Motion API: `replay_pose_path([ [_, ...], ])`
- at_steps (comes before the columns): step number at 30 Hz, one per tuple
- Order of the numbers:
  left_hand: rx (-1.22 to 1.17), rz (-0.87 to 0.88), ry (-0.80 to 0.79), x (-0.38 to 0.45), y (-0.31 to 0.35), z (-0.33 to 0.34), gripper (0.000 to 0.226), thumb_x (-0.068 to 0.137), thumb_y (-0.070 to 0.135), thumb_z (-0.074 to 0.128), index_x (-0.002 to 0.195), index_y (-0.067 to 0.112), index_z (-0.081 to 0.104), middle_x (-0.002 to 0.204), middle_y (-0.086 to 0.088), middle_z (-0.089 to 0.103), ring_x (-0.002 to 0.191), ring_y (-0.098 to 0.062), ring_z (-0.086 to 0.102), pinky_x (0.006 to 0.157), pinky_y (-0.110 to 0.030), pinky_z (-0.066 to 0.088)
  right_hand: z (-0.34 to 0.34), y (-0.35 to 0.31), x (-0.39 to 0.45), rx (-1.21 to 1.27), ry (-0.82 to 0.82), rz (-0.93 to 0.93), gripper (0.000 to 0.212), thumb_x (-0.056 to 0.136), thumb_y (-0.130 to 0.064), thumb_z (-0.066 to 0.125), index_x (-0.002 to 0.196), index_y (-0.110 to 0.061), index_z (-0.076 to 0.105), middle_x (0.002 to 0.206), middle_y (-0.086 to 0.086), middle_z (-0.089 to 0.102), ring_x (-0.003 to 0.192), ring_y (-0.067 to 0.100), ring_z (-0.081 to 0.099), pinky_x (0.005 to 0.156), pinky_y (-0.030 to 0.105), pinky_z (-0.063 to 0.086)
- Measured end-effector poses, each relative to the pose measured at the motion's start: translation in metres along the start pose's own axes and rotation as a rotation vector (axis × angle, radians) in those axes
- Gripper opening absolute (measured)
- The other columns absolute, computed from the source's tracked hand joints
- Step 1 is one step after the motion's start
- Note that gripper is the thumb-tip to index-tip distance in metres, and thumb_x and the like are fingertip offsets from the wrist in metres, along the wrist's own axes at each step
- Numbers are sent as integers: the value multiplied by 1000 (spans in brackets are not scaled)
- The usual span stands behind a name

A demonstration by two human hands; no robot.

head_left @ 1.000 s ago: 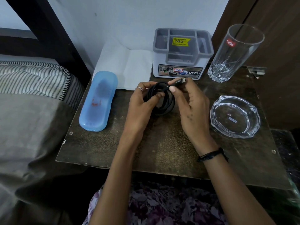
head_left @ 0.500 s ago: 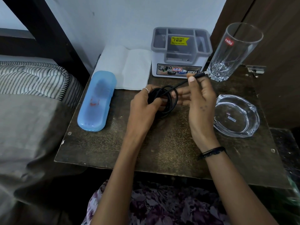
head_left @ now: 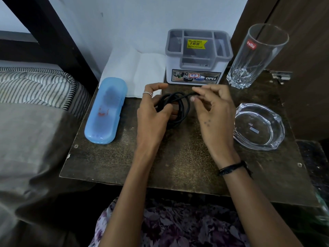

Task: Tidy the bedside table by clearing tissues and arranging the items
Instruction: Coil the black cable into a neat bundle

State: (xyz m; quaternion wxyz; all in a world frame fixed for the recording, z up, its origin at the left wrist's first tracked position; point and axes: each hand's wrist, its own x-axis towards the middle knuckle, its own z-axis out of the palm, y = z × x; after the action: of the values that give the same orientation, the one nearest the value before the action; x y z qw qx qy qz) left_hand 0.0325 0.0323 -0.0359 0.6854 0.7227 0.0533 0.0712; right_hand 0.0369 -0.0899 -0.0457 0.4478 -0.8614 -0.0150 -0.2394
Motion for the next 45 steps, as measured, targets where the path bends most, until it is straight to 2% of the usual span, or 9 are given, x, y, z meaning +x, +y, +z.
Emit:
replay_pose_path([
  [6, 16, 58, 25, -2, 1, 1, 50, 76, -4, 54, 113, 29, 45, 89, -1, 68, 77, -25, 69, 76, -46, 58, 0, -1, 0, 185, -63, 124, 19, 87, -19, 63, 103, -12, 71, 94, -6, 71, 86, 0, 64, 78, 12, 50],
  [10, 169, 98, 9, -4, 3, 3, 50, 80, 4, 59, 116, 35, 42, 93, 9, 65, 85, -11, 66, 81, -41, 56, 3, -1, 1, 489, -153, 375, 13, 87, -15, 62, 91, -15, 74, 84, -2, 73, 82, 7, 66, 77, 22, 53],
  [16, 154, 73, -27, -4, 8, 1, 43, 85, 8, 57, 118, 32, 44, 96, 5, 67, 78, -21, 68, 48, -35, 55, -2, -7, 4, 690, -269, 549, 17, 89, -11, 57, 81, -15, 70, 63, -4, 64, 53, 2, 49, 50, 13, 38],
  [19, 127, 75, -32, -3, 8, -1, 41, 85, 6, 57, 115, 32, 46, 94, 7, 67, 81, -19, 68, 54, -39, 57, -4, -8, 7, 797, -323, 650, 14, 88, -8, 56, 86, -16, 67, 58, -10, 64, 47, 1, 48, 47, 14, 37],
  [22, 212, 122, -66, -5, 7, 1, 41, 87, 5, 53, 111, 37, 47, 92, 14, 66, 82, -10, 68, 60, -38, 59, -6, -7, 10, 905, -371, 748, 13, 85, -7, 57, 88, -20, 61, 59, -8, 63, 49, 4, 49, 47, 16, 40],
  [27, 273, 149, -83, -8, 5, 2, 36, 93, 5, 44, 115, 32, 54, 84, 10, 63, 46, -16, 64, 42, -31, 55, -10, -6, 10, 1001, -451, 782, 16, 88, -19, 51, 103, -15, 55, 79, 4, 60, 64, 12, 51, 59, 22, 43],
  [30, 292, 126, -47, -8, 4, 2, 40, 94, 8, 44, 121, 36, 54, 87, 7, 65, 46, -18, 64, 43, -32, 56, -10, -6, 10, 1039, -510, 721, 36, 78, -29, 62, 109, -16, 49, 88, 6, 60, 71, 15, 54, 65, 28, 46],
  [36, 257, 83, -29, -6, 0, -2, 43, 92, 8, 48, 122, 37, 55, 89, 3, 69, 52, -22, 67, 45, -39, 57, -3, -11, 2, 887, -604, 473, 69, 62, 2, 77, 115, -19, 39, 87, 5, 61, 74, 15, 58, 63, 30, 51],
  [45, 271, 28, -40, -3, 0, -6, 49, 92, 6, 46, 126, 40, 52, 88, 3, 69, 49, -21, 67, 44, -34, 57, -2, -9, 0, 439, -462, 181, 41, 76, -10, 72, 111, -23, 54, 90, -2, 70, 75, 8, 60, 76, 25, 49],
])
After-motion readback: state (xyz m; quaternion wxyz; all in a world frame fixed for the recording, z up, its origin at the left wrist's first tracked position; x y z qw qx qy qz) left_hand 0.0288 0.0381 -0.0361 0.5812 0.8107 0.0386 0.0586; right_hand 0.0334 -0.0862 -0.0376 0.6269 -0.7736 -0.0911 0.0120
